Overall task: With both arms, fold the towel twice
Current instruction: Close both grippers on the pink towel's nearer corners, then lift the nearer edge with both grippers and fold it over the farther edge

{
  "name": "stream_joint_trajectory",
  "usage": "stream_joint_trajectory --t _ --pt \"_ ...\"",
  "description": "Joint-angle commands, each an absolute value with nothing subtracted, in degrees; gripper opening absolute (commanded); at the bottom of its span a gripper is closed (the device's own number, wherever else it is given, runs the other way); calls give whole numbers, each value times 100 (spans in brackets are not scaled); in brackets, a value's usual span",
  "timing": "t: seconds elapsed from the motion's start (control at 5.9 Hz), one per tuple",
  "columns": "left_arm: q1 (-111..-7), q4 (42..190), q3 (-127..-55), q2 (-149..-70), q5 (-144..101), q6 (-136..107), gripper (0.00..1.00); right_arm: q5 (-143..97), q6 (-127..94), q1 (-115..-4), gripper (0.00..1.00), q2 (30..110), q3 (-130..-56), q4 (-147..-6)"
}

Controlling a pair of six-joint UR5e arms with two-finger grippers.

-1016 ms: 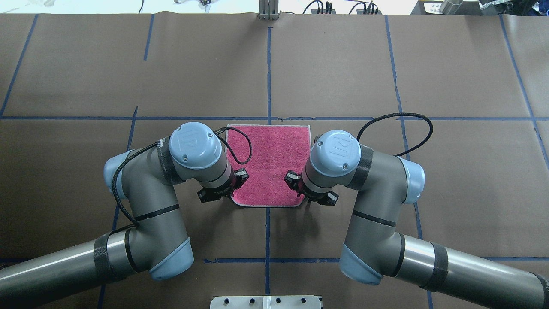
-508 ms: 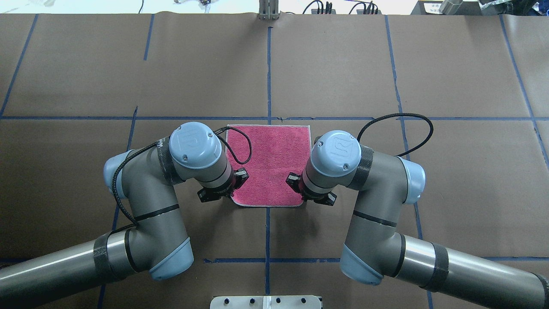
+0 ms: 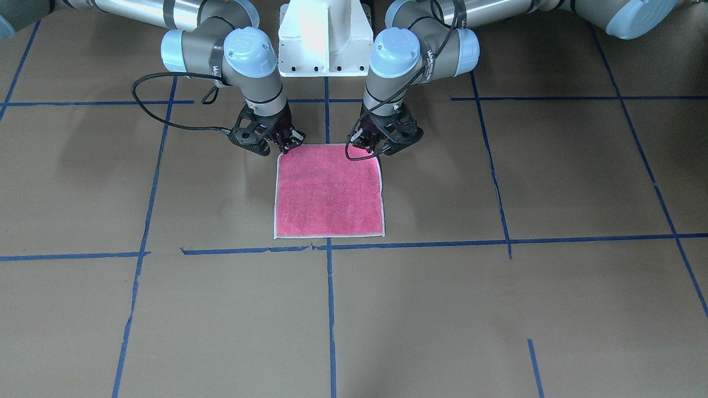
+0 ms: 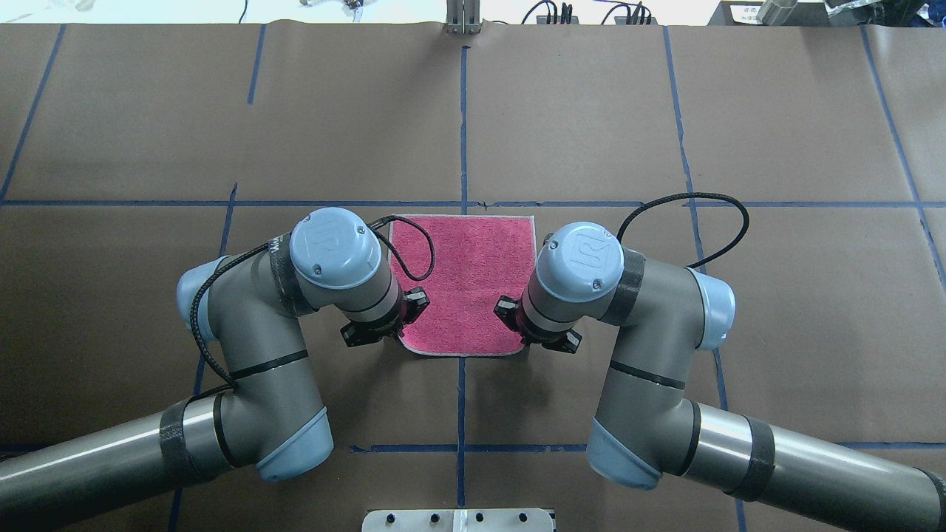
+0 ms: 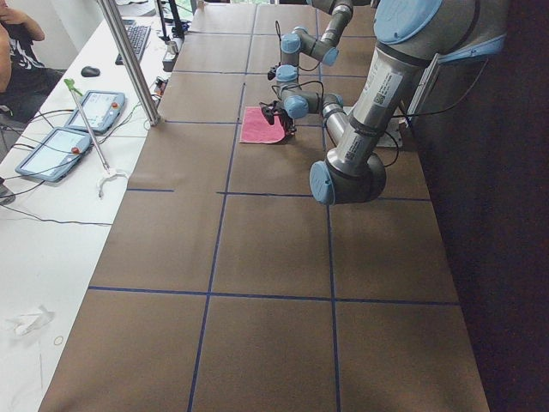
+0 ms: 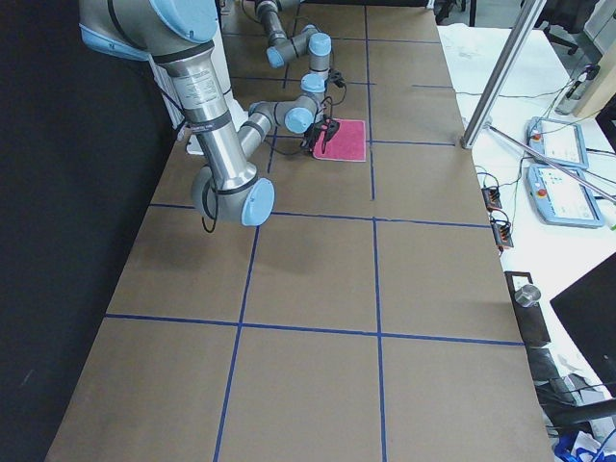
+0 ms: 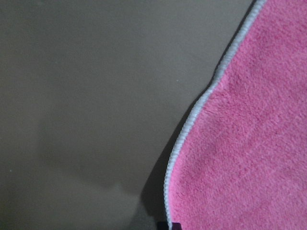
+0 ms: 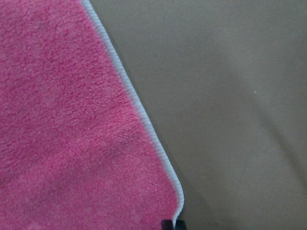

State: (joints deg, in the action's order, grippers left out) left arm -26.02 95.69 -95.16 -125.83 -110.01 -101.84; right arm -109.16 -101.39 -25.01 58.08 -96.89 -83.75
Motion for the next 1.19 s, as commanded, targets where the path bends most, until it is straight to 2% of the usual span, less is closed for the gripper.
stream_joint_trajectory --t 0.0,0.17,0.68,1.02 --pt "-2637 9554 -9693 -12542 -11048 -10187 5 -11074 -10456 -2610 0 5792 -9755 -8341" --pt "-2637 9493 -10103 -12333 -11074 -10178 2 -11292 -10494 -2645 0 5809 -9921 -8376" --pt "-2637 9027 -10493 -12217 -11443 -10178 1 -11899 -10696 -2725 0 5914 -10185 -8385" --pt "-2602 9044 -10424 -12269 -11443 -10239 0 -11970 -10766 -2934 0 5933 -10196 -8385"
